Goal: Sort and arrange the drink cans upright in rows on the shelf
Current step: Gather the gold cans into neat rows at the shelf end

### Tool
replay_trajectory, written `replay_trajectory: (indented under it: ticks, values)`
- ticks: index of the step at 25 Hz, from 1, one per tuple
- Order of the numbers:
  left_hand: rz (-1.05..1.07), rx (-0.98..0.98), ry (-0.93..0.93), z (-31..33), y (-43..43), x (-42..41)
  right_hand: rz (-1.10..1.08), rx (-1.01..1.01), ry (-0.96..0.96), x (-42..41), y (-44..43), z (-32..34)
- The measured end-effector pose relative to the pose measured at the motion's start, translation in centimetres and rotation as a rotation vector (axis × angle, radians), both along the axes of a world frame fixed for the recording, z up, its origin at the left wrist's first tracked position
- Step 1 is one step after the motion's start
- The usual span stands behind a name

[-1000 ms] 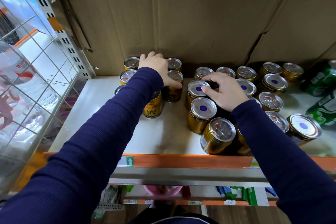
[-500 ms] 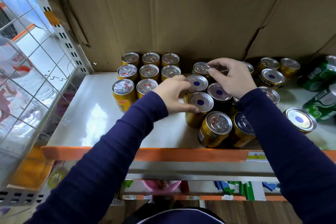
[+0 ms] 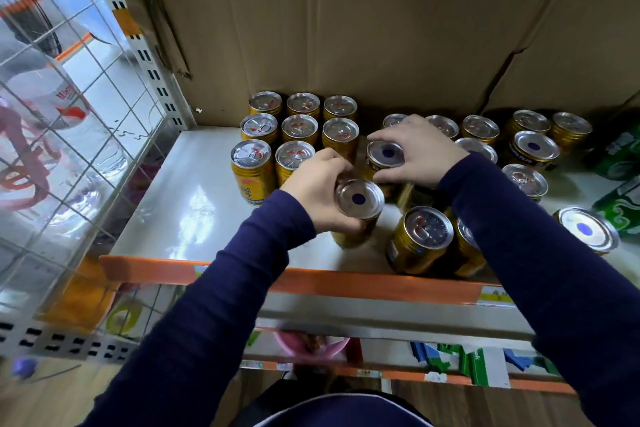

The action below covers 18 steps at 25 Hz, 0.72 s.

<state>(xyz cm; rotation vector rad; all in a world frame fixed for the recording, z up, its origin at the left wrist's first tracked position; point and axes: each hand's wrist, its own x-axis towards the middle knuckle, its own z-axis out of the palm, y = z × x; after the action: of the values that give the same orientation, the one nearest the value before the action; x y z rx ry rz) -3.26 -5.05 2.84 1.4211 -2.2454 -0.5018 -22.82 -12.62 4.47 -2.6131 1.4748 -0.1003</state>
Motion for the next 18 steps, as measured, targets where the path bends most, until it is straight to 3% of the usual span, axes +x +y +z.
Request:
replay_trajectory:
  ticks: [2, 4, 9, 12, 15, 18]
  values:
    - [0.052, 0.004, -0.003, 0.2, 1.3, 2.3, -0.024, -0.039, 0.172, 1.2, -0.2, 0.3]
    - [0.135, 0.007, 0.013, 0.3, 2.6, 4.8, -0.017, -0.122, 0.194, 2.1, 0.4, 1.0]
    - [0.326, 0.015, 0.077, 0.0, 4.4, 10.0, -0.092, 0.082, -0.14, 4.0, 5.5, 2.2]
    - [0.329, 0.027, 0.158, -1.1, 4.7, 10.9, -0.047, 0.197, -0.04, 5.3, 8.5, 0.5]
    - [0.327, 0.112, 0.39, -2.8, 5.3, 10.9, 0.006, 0.188, 0.133, 6.2, 9.6, -1.6]
    - [0.34, 0.175, 0.454, -5.1, 5.9, 10.9, 0.072, 0.181, 0.133, 7.7, 9.6, -3.1]
